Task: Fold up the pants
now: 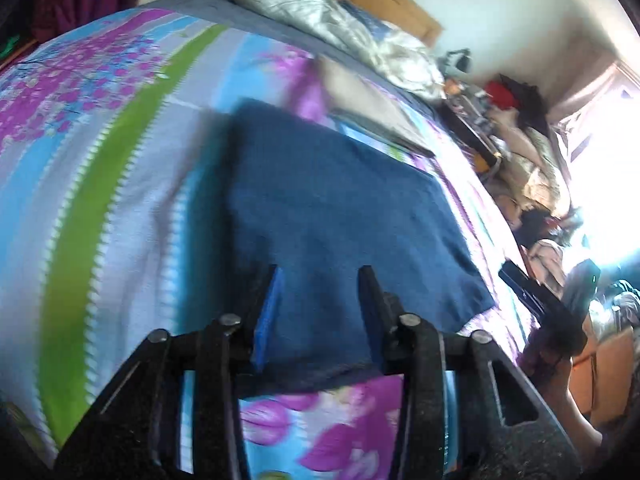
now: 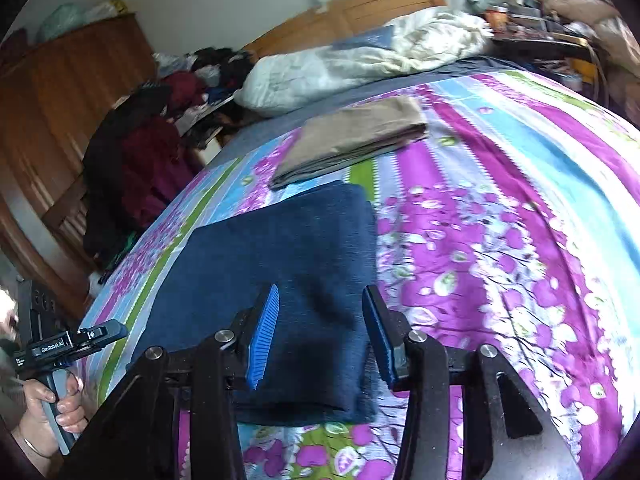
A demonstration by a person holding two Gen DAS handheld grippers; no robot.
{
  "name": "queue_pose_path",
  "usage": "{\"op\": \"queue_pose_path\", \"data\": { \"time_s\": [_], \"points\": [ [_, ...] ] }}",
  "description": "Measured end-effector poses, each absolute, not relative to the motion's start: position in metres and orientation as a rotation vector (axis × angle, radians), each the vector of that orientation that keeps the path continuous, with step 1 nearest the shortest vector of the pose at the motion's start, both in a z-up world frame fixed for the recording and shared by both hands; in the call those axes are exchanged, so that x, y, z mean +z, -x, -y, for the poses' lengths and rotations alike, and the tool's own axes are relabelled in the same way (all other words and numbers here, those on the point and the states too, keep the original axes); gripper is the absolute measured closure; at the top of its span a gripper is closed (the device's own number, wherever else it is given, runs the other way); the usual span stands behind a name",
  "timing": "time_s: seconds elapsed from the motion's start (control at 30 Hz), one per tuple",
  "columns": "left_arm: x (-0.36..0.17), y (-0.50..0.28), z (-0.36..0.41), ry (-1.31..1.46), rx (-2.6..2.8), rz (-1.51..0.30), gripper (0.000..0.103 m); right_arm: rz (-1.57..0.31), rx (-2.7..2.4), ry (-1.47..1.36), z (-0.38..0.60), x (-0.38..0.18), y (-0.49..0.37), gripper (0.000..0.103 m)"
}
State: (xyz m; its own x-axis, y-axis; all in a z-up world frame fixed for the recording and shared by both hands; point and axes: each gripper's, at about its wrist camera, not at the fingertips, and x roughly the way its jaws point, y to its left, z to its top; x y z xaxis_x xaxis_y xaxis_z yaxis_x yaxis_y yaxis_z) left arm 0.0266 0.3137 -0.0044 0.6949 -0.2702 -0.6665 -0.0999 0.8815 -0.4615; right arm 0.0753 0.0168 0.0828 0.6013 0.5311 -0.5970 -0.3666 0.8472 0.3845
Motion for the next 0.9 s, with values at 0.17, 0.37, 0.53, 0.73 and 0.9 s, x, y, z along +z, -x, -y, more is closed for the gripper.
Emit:
{"op": "queue_pose_path", "data": {
  "time_s": [0.17, 0.37, 0.53, 0.73, 0.9],
  "points": [
    [-0.048, -0.052, -0.294, 0.487, -0.110, -0.902, 0.049, -0.824, 0.498, -0.151, -0.055, 0.080, -0.149, 0.085],
    [-0.055, -0.063, -0.322, 0.671, -0.116, -0.886, 0.048, -0.939, 0.562, 0.085, -0.089, 0.059, -0.234, 0.086],
    [-0.050, -0.063, -0.330, 0.640, -0.183, -0.931, 0.048, -0.848, 0.873, 0.322, -0.085, 0.096, -0.233, 0.046],
    [-0.046, -0.042, -0.321, 0.626, -0.228, -0.937, 0.048, -0.963, 1.074, 0.593, -0.108, 0.086, -0.250, 0.048],
    [-0.050, -0.035, -0.328, 0.714, -0.267, -0.932, 0.048, -1.004, 1.168, 0.716, -0.122, 0.068, -0.258, 0.054]
  ]
}}
